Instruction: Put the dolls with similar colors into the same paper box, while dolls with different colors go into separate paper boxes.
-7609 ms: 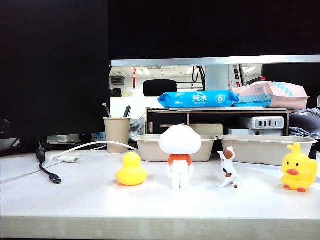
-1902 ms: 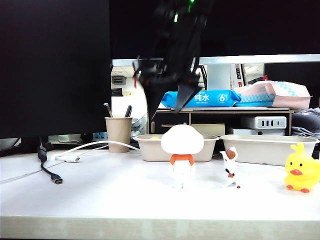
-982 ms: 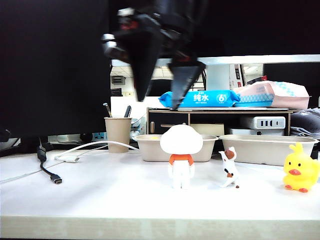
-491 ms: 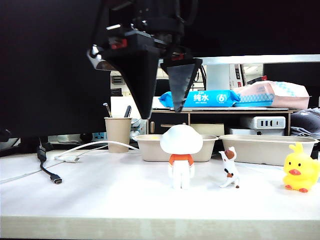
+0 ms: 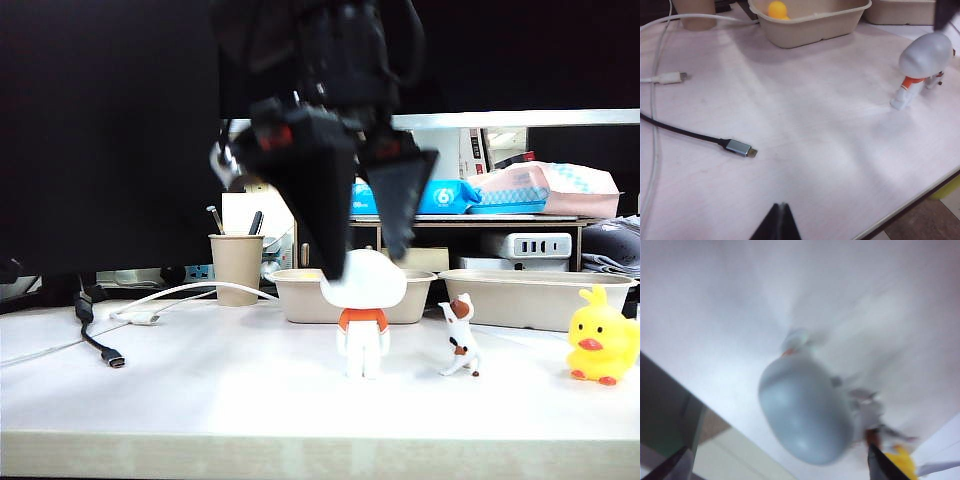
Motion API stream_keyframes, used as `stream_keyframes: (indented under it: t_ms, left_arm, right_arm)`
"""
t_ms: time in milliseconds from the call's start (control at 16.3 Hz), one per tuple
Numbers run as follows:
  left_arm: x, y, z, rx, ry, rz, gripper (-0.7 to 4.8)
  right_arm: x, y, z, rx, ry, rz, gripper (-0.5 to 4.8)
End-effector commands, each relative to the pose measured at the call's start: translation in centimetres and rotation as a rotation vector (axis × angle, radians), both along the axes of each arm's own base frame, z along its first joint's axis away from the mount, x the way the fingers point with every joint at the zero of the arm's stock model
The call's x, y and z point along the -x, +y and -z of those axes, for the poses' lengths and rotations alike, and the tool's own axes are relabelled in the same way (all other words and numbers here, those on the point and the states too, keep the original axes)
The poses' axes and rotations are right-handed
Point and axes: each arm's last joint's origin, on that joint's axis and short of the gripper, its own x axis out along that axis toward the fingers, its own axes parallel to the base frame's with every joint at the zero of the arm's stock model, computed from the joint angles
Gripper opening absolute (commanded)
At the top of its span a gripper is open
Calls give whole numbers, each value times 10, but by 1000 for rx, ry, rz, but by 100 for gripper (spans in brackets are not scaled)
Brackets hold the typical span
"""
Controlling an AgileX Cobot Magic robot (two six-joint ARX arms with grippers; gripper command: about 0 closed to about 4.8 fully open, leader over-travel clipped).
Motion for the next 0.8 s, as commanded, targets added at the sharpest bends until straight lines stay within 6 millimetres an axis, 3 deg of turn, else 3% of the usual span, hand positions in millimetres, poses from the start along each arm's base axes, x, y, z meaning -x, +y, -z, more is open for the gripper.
stream_keyframes:
  t_ms: [61, 798]
  left_arm:
    - [0, 0, -2, 8, -15, 0, -5]
    - [0, 0, -2, 9, -15, 0, -5]
  right_arm:
    - [0, 0, 6, -15, -13, 1, 479]
    - [-13, -6, 18, -41, -37, 30, 479]
